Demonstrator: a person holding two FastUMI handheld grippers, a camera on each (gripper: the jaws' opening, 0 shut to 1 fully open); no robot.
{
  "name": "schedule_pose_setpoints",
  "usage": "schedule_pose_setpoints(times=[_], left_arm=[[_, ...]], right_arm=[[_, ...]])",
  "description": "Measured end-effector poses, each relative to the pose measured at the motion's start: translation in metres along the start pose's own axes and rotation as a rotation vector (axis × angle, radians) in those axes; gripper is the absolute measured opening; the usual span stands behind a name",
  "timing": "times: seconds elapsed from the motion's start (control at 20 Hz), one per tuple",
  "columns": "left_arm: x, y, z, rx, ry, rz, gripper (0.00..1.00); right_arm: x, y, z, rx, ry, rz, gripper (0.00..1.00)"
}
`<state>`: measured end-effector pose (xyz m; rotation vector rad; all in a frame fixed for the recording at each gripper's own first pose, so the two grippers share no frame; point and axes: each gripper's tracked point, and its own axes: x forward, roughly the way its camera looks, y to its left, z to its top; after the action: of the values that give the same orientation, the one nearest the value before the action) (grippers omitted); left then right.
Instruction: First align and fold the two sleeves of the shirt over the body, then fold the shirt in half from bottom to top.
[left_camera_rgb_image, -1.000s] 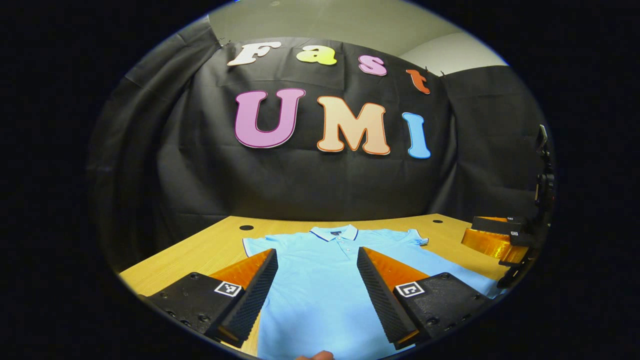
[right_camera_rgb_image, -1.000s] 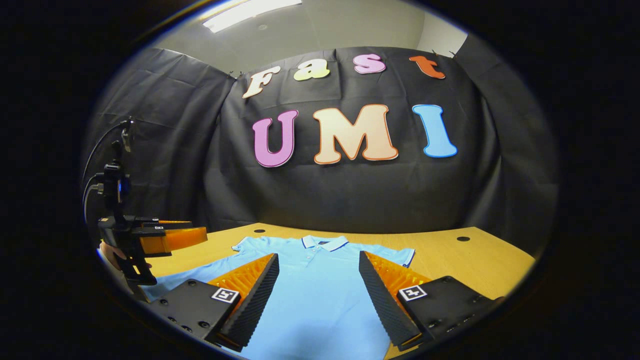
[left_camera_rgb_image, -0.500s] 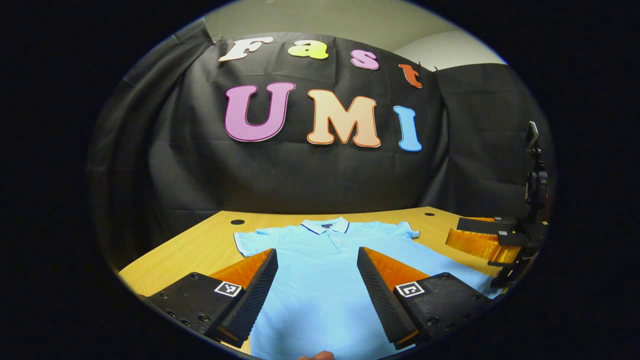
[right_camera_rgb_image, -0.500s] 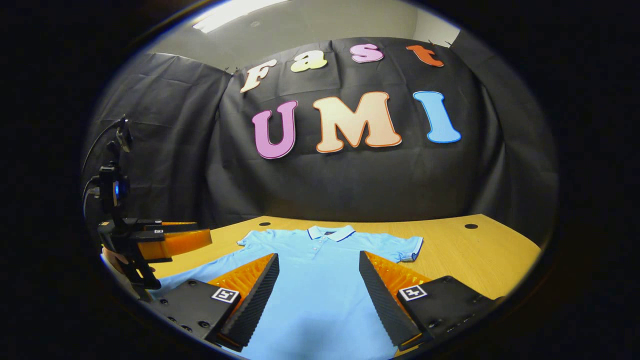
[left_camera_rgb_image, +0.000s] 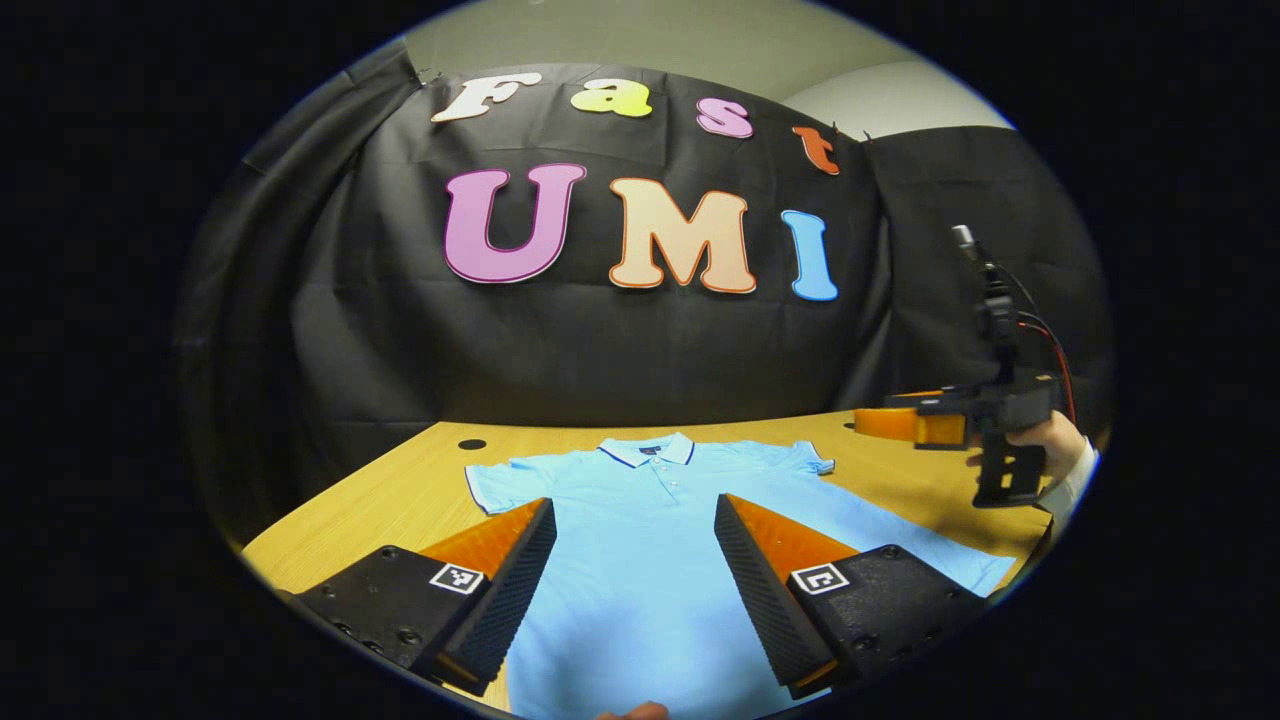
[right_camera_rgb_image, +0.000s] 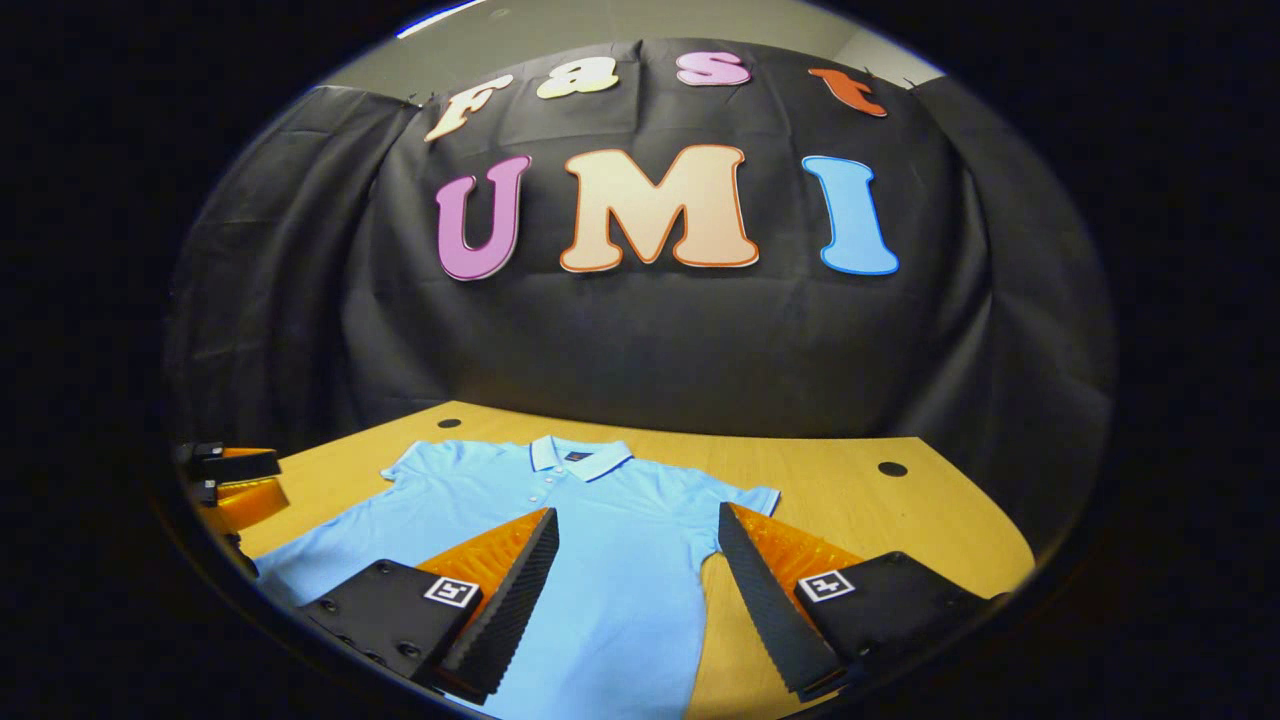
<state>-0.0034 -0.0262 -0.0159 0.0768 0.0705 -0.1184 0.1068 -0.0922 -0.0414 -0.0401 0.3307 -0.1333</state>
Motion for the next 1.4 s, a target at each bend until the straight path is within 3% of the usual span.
schedule_pose_setpoints(times=[0.2, 0.4, 0.5, 0.7, 0.8, 0.9, 0.95, 1.15, 1.3, 1.4], left_arm=[[0.002, 0.003, -0.005, -0.011, 0.017, -0.004, 0.95], [0.004, 0.01, -0.011, -0.022, 0.033, 0.004, 0.95], [0.006, 0.015, -0.013, -0.025, 0.04, 0.011, 0.95], [0.012, 0.019, -0.02, -0.034, 0.062, 0.017, 0.95], [0.009, 0.021, -0.021, -0.03, 0.061, 0.019, 0.95], [0.009, 0.022, -0.02, -0.028, 0.061, 0.021, 0.95], [0.01, 0.021, -0.022, -0.031, 0.061, 0.016, 0.95], [0.011, 0.018, -0.027, -0.039, 0.075, 0.006, 0.95], [0.011, 0.013, -0.024, -0.038, 0.071, -0.004, 0.95], [0.011, 0.013, -0.02, -0.034, 0.063, -0.008, 0.95]], right_arm=[[0.055, -0.023, -0.015, 0.1, 0.147, -0.017, 1.0], [0.113, -0.08, -0.049, 0.161, 0.288, -0.156, 0.99], [0.13, -0.091, -0.068, 0.205, 0.351, -0.183, 0.94], [0.159, -0.102, -0.089, 0.248, 0.368, -0.219, 0.97], [0.163, -0.105, -0.1, 0.24, 0.382, -0.233, 0.93], [0.164, -0.11, -0.109, 0.225, 0.401, -0.246, 0.97], [0.163, -0.111, -0.111, 0.215, 0.405, -0.245, 0.93], [0.165, -0.112, -0.113, 0.147, 0.396, -0.238, 0.96], [0.168, -0.105, -0.113, 0.148, 0.387, -0.213, 0.74], [0.168, -0.102, -0.11, 0.162, 0.383, -0.2, 0.5]])
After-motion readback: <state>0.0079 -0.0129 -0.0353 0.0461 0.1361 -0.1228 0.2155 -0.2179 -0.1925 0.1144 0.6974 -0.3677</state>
